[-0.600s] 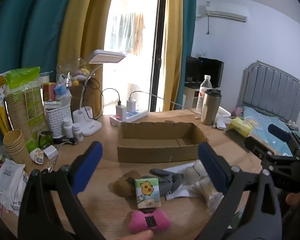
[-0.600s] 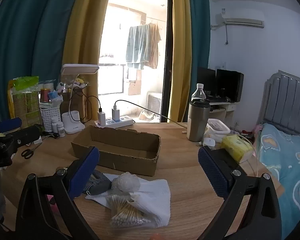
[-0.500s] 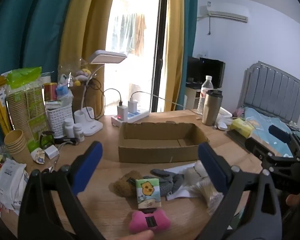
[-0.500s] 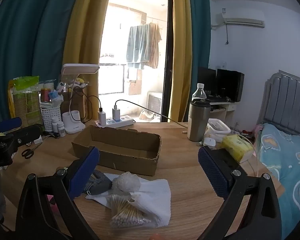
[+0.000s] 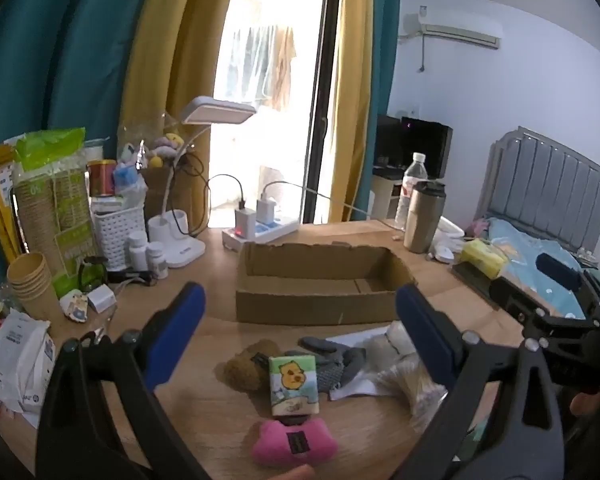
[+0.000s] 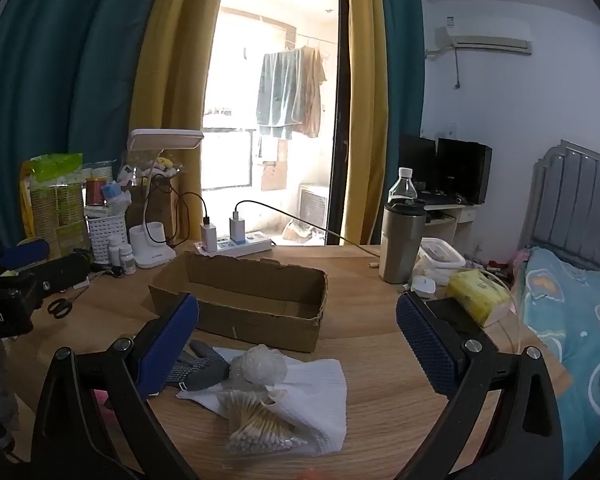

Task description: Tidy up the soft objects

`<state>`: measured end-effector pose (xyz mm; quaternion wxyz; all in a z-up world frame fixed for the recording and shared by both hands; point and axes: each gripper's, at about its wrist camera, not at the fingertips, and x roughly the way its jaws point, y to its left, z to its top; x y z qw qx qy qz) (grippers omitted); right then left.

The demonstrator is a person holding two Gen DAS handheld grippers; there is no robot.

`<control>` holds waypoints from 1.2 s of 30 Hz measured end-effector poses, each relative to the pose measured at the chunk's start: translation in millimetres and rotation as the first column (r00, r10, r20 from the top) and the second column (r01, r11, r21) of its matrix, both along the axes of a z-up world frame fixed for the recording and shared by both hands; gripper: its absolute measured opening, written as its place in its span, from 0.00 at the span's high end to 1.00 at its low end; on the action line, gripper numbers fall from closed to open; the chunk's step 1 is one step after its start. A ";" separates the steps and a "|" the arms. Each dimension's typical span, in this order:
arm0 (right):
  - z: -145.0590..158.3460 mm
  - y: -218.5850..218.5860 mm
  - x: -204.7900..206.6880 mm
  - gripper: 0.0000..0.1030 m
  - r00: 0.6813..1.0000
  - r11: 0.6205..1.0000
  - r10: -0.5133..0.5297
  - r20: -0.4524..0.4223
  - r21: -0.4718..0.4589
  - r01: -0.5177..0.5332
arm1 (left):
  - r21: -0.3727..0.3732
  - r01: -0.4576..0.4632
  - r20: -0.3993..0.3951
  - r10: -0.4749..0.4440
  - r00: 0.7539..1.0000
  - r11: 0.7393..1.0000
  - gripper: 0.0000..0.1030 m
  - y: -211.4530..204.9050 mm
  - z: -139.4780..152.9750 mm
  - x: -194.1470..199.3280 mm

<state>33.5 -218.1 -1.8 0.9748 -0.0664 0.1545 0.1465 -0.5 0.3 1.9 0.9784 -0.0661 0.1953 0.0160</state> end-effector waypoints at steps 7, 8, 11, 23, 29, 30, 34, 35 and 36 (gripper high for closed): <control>1.0 -2.7 0.3 0.02 1.000 1.000 0.006 -0.001 0.006 -0.006 | 0.008 0.002 -0.001 -0.002 1.000 1.000 0.06 -2.9 -1.3 0.1; 1.1 -2.6 0.3 0.02 1.000 1.000 0.007 -0.002 0.006 -0.007 | 0.008 0.003 0.000 -0.002 1.000 1.000 0.06 -3.3 -2.0 -0.3; 1.3 -2.2 0.0 0.02 1.000 1.000 0.008 -0.002 0.007 -0.008 | 0.006 0.002 -0.004 -0.002 1.000 1.000 0.06 -2.8 -2.2 0.5; 1.7 -1.7 -0.6 0.02 1.000 1.000 0.009 -0.004 0.006 -0.009 | 0.014 -0.032 -0.005 0.032 0.999 0.999 0.06 -0.5 -4.1 -1.3; 1.9 -1.6 -0.7 0.02 1.000 1.000 0.009 -0.005 0.006 -0.009 | 0.024 -0.019 -0.005 0.019 1.000 1.000 0.06 -3.1 -4.1 -1.4; 1.6 -1.9 -0.7 0.02 1.000 1.000 0.009 -0.005 0.006 -0.009 | 0.027 -0.018 -0.005 0.018 1.000 0.999 0.06 -3.7 -4.0 -1.4; 2.8 -0.7 -2.2 0.02 1.000 1.000 0.011 -0.007 0.007 -0.011 | 0.030 -0.018 -0.010 0.018 1.000 0.999 0.06 -5.0 -4.7 -0.8; 2.7 -0.8 -2.6 0.02 1.000 1.000 0.011 -0.008 0.007 -0.011 | 0.030 -0.018 -0.011 0.019 1.000 0.999 0.06 -5.4 -5.0 -0.5; 2.5 -0.4 -2.8 0.02 1.000 1.000 0.012 -0.008 0.008 -0.012 | 0.030 -0.017 -0.013 0.018 1.000 0.999 0.06 -5.7 -5.4 -0.3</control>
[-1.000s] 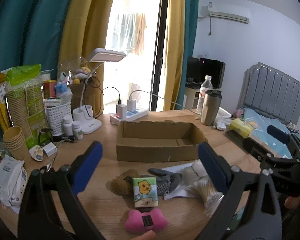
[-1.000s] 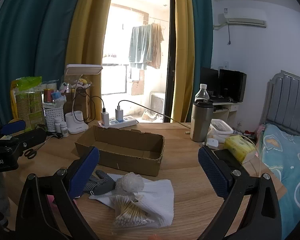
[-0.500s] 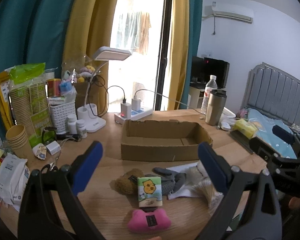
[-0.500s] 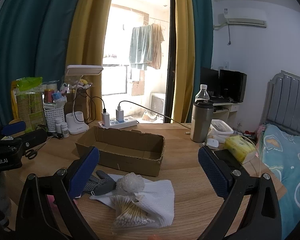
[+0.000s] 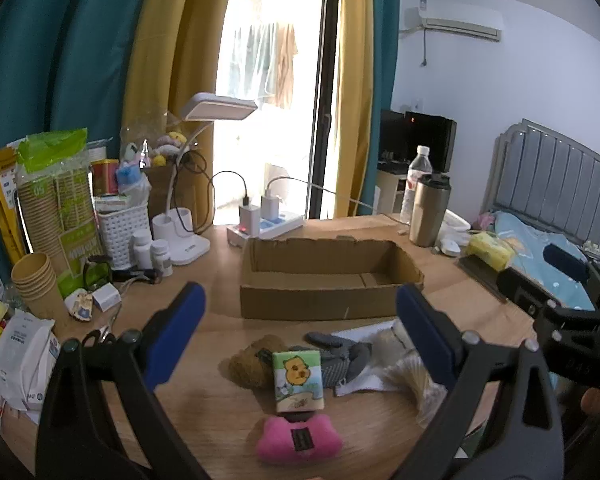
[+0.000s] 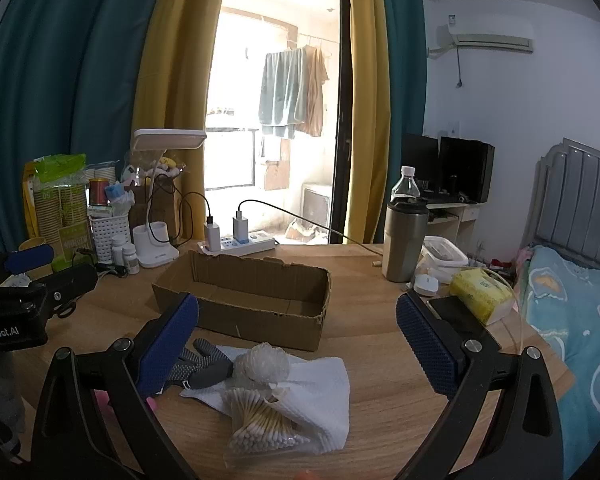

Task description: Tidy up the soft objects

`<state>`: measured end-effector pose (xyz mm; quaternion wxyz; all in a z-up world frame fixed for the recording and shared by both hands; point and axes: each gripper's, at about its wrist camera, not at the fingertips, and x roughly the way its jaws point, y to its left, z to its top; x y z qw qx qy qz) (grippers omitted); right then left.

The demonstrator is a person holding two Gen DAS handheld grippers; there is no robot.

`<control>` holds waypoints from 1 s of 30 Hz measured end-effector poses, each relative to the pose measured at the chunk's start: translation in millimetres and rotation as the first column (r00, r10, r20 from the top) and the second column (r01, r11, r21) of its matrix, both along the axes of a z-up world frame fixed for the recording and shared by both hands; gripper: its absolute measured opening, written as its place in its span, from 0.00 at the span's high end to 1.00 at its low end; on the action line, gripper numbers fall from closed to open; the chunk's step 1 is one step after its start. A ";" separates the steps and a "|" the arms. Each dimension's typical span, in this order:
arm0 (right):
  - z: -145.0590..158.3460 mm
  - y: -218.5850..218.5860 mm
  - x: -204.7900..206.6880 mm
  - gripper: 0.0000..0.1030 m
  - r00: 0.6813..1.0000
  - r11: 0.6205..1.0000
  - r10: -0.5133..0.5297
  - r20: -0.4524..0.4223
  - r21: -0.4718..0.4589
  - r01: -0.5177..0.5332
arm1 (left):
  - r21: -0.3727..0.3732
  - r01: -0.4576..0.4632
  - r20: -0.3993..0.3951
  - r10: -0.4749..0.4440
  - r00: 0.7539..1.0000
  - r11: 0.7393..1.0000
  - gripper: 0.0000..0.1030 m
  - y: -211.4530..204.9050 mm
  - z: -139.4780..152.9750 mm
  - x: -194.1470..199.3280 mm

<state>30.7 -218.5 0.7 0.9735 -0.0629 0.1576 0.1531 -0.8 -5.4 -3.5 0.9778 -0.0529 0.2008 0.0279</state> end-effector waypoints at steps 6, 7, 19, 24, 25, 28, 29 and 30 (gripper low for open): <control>-1.6 -2.0 0.8 0.02 1.000 1.000 0.009 -0.004 0.001 -0.008 | 0.001 0.005 -0.002 -0.005 1.000 1.000 0.06 -0.9 -1.0 0.0; -1.5 -1.8 0.4 0.02 1.000 1.000 0.009 -0.004 0.000 -0.009 | 0.001 0.003 -0.003 -0.003 1.000 1.000 0.06 -1.6 -1.0 0.3; -1.7 -2.8 0.0 0.02 1.000 1.000 0.010 -0.006 0.001 -0.010 | 0.007 0.015 -0.001 -0.015 1.000 1.000 0.06 -5.0 -1.7 -0.3; -1.5 -3.0 0.2 0.02 1.000 1.000 0.009 -0.005 0.001 -0.009 | 0.000 0.011 0.006 -0.011 1.000 1.000 0.06 -3.7 -0.5 -1.8; -1.3 -3.2 0.0 0.02 1.000 1.000 0.009 -0.005 0.002 -0.009 | 0.001 0.010 0.009 -0.010 1.000 1.000 0.06 -3.5 0.1 -2.3; -1.2 -3.0 0.2 0.02 1.000 1.000 0.009 -0.005 0.001 -0.009 | 0.005 0.010 0.012 -0.011 1.000 1.000 0.06 -4.1 0.8 -2.5; -1.2 -2.8 -0.1 0.02 1.000 1.000 0.008 -0.005 0.002 -0.008 | 0.004 0.010 0.012 -0.010 1.000 1.000 0.06 -3.8 0.8 -2.6; -1.3 -2.0 -0.5 0.02 1.000 1.000 0.008 -0.004 0.001 -0.008 | 0.004 0.010 0.013 -0.010 1.000 1.000 0.06 -3.6 0.9 -2.7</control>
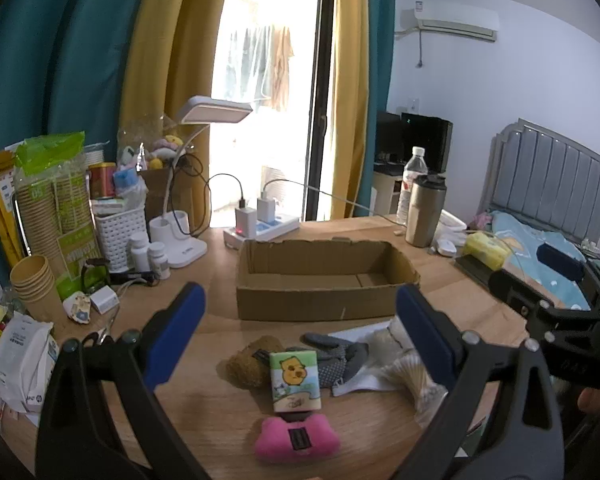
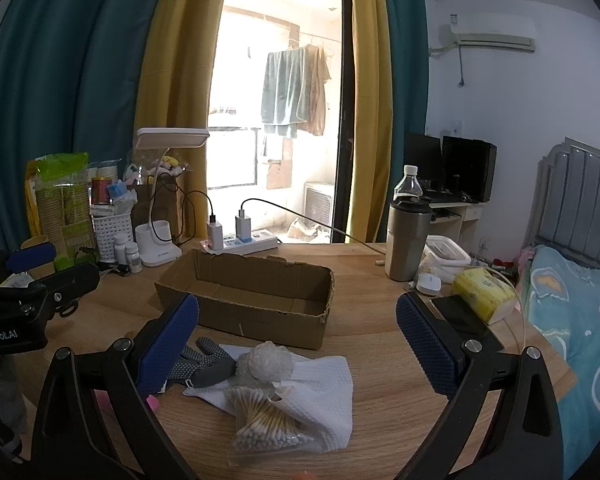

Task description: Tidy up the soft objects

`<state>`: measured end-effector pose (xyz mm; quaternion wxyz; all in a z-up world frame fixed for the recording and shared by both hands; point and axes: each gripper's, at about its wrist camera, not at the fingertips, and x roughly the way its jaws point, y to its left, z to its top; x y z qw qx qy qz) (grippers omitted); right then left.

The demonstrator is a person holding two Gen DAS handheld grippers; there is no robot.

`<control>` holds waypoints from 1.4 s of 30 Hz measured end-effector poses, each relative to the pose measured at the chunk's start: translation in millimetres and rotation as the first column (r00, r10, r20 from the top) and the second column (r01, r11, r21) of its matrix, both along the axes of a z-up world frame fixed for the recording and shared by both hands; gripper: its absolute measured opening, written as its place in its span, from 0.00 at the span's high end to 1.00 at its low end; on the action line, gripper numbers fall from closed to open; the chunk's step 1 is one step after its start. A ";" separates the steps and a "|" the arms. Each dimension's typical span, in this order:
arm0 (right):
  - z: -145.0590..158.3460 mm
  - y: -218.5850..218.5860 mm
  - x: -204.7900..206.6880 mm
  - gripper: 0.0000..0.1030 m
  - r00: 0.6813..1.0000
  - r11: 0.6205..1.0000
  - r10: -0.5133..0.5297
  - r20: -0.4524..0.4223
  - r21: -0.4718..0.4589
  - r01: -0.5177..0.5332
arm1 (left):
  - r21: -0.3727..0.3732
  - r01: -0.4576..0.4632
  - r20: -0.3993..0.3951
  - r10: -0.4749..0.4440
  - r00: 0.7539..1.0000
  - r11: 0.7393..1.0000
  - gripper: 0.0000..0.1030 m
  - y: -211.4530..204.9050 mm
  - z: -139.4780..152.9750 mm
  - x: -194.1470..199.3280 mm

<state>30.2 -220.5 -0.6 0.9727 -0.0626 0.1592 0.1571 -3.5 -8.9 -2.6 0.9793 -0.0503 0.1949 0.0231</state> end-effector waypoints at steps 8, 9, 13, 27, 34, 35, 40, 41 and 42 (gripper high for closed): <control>1.3 -2.8 2.8 0.02 1.000 1.000 -0.004 0.012 -0.015 0.004 | -0.001 0.004 -0.016 -0.004 1.000 1.000 0.06 -0.6 -4.4 1.6; 1.1 -4.0 3.6 0.02 1.000 1.000 -0.005 0.013 -0.016 0.005 | -0.002 0.004 -0.019 -0.004 1.000 1.000 0.06 -0.6 -6.3 1.6; -2.0 -8.2 8.0 0.02 1.000 1.000 -0.012 0.005 -0.029 0.013 | -0.002 0.005 -0.037 -0.006 0.999 1.000 0.06 0.9 -13.1 2.1; -51.9 -13.5 24.4 0.02 0.987 0.998 0.031 -0.160 -0.043 -0.038 | -0.016 0.028 -0.208 -0.030 0.978 0.999 0.06 -0.9 -67.2 23.4; -77.5 -11.6 38.0 0.02 0.969 0.998 0.034 -0.244 -0.040 -0.045 | -0.009 0.030 -0.301 -0.032 0.953 0.999 0.06 -4.8 -96.8 35.3; -79.9 -11.7 39.2 0.02 0.968 0.998 0.033 -0.250 -0.039 -0.044 | -0.008 0.032 -0.312 -0.033 0.950 0.999 0.06 -5.6 -100.1 36.1; -93.5 -16.2 47.0 0.02 0.957 0.999 0.024 -0.291 -0.035 -0.036 | 0.002 0.040 -0.376 -0.037 0.926 0.999 0.06 -9.6 -116.5 40.1; -95.6 -17.0 48.2 0.02 0.954 0.999 0.023 -0.298 -0.033 -0.034 | 0.004 0.043 -0.389 -0.038 0.920 0.999 0.06 -10.9 -119.0 41.1; -97.9 -18.3 49.9 0.02 0.951 0.999 0.021 -0.307 -0.030 -0.032 | 0.007 0.046 -0.404 -0.039 0.914 0.999 0.06 -12.3 -123.1 42.6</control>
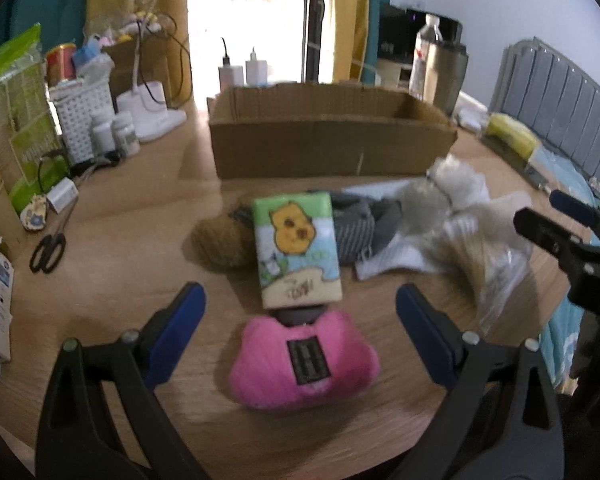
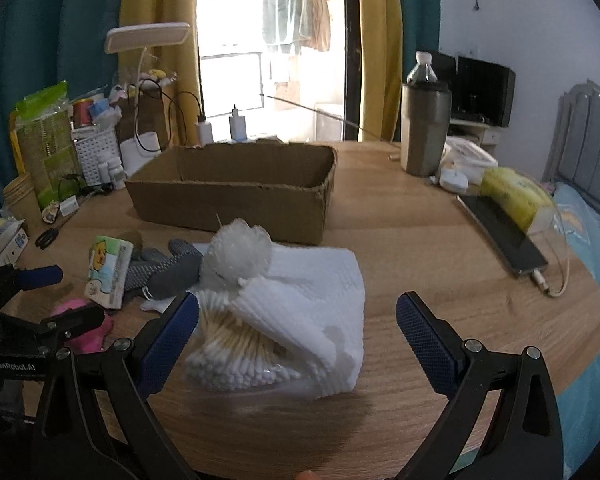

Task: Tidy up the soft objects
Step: 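Grasp the pink plush bone with the left tool while the right tool grasps the white towel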

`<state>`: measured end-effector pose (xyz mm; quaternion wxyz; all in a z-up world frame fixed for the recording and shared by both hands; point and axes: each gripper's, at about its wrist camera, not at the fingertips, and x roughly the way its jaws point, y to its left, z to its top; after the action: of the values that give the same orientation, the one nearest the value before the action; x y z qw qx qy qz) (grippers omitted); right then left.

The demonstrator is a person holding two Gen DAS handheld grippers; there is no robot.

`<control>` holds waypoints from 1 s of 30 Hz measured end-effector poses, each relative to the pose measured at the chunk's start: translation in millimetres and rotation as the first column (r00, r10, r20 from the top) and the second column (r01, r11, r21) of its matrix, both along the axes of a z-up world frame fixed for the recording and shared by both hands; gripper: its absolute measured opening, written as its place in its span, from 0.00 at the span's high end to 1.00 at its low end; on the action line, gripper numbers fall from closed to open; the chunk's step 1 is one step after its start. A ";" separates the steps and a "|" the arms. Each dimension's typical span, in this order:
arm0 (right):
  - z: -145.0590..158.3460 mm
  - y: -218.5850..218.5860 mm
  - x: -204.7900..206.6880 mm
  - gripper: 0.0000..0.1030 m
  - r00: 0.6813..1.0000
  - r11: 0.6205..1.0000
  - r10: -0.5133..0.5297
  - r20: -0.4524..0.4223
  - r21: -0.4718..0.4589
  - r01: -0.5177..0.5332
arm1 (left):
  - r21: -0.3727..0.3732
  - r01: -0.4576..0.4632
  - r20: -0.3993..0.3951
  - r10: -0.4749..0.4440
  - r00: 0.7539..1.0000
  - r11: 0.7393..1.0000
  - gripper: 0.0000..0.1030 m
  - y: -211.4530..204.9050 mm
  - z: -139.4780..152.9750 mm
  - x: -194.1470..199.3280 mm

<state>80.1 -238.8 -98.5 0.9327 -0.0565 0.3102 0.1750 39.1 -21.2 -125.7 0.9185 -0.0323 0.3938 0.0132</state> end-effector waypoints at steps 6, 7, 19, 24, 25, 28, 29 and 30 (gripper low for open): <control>-6.0 -8.6 5.6 0.03 0.999 1.000 -0.011 -0.044 0.025 0.013 | 0.024 0.008 -0.054 -0.007 0.999 1.000 0.06 -5.9 -14.3 2.0; -6.4 -10.1 6.3 0.06 0.999 0.999 -0.011 -0.051 0.032 0.013 | 0.025 0.008 -0.057 -0.006 0.998 1.000 0.06 -5.7 -14.7 1.9; -10.1 -14.5 9.9 0.28 0.996 0.997 0.012 -0.093 0.081 -0.005 | 0.020 0.028 -0.091 -0.026 0.995 0.999 0.13 -6.9 -19.2 -1.3; -12.6 -14.8 13.3 0.43 0.993 0.995 0.030 -0.115 0.094 -0.020 | 0.018 0.040 -0.116 -0.037 0.992 0.999 0.32 -8.5 -22.3 -0.4; -13.0 -14.3 13.7 0.47 0.992 0.995 0.034 -0.118 0.097 -0.022 | 0.019 0.042 -0.115 -0.039 0.993 0.999 0.33 -9.4 -22.2 -1.0; -15.3 -15.5 16.4 0.50 0.991 0.995 0.028 -0.129 0.102 -0.015 | 0.016 0.059 -0.111 -0.057 0.992 0.998 0.35 -12.0 -21.4 -2.7; -15.8 -16.7 16.9 0.50 0.991 0.995 0.020 -0.131 0.104 -0.006 | 0.015 0.066 -0.110 -0.064 0.992 0.998 0.35 -12.8 -21.2 -3.2; -15.8 -19.4 18.4 0.50 0.991 0.993 0.010 -0.134 0.114 0.006 | 0.012 0.074 -0.107 -0.072 0.992 0.997 0.36 -13.9 -20.2 -4.2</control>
<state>98.5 -258.2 -114.3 0.9112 0.0084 0.3619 0.1967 34.9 -35.1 -146.0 0.8964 -0.0097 0.4429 -0.0156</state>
